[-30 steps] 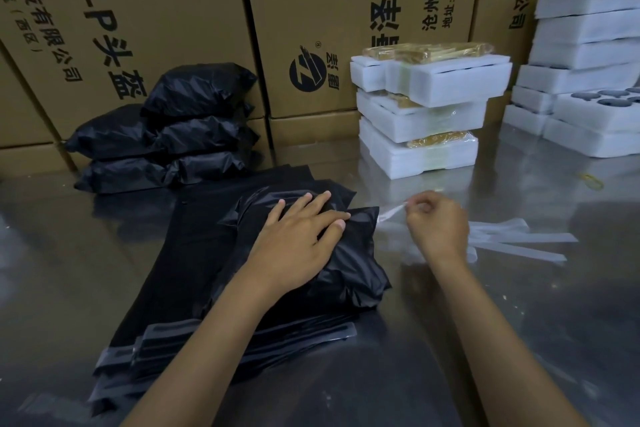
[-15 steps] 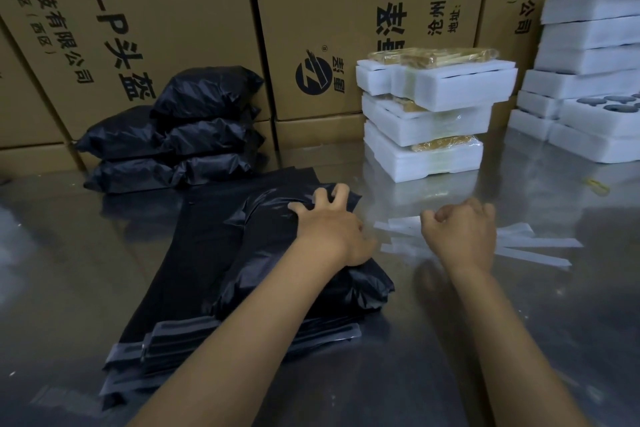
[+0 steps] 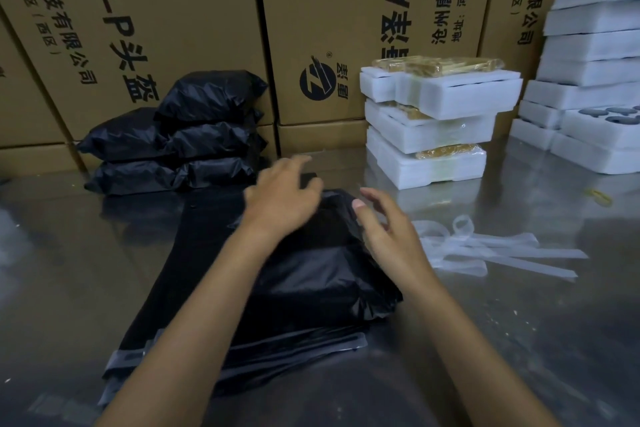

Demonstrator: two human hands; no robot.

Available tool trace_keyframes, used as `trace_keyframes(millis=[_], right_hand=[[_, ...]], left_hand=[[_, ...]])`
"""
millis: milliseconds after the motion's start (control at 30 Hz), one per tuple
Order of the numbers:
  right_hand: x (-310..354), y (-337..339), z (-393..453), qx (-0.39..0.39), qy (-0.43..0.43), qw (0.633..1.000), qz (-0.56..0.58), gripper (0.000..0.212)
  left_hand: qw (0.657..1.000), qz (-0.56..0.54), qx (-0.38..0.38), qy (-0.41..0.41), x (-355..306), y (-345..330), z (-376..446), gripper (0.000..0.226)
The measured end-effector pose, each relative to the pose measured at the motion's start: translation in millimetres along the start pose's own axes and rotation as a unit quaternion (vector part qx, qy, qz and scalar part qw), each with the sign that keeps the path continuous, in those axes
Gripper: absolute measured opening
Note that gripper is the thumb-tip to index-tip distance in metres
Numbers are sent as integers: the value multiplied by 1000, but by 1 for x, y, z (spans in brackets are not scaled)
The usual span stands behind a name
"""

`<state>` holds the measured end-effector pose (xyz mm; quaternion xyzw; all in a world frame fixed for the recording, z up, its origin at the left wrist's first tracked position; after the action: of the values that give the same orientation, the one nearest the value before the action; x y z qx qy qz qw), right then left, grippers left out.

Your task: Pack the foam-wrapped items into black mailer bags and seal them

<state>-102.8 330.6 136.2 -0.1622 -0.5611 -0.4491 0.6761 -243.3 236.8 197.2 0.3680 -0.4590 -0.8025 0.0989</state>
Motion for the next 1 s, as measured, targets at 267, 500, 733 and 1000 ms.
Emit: trace_keyframes(millis=[267,500,733,1000], right_hand=[[-19,-28,-11,186,-205,955,107,90],[-13,-23,-18,149,-199,965,84,45],[9,-20,-23,187,-120,971,89,61],[24,-38,-16,140,-98,966,195,87]], left_hand=[[878,-382,129,257,72,-19,-14,96],[822,-479,177,251,69,-13,-25,52],[752,-620,68,212,76,8,-16,53],[624,-762,32,171,112,14,-34,48]])
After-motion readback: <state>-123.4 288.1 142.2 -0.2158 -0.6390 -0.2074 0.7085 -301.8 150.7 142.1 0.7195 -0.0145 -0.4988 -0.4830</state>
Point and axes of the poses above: each hand's wrist, its own z-axis towards the middle knuckle, its own y-axis out of the back of the hand, x = y × z, the point moved 2 cm from there along z, towards the middle knuckle, and after that the axes turned 1 degree about x, right-handed, at the moved point
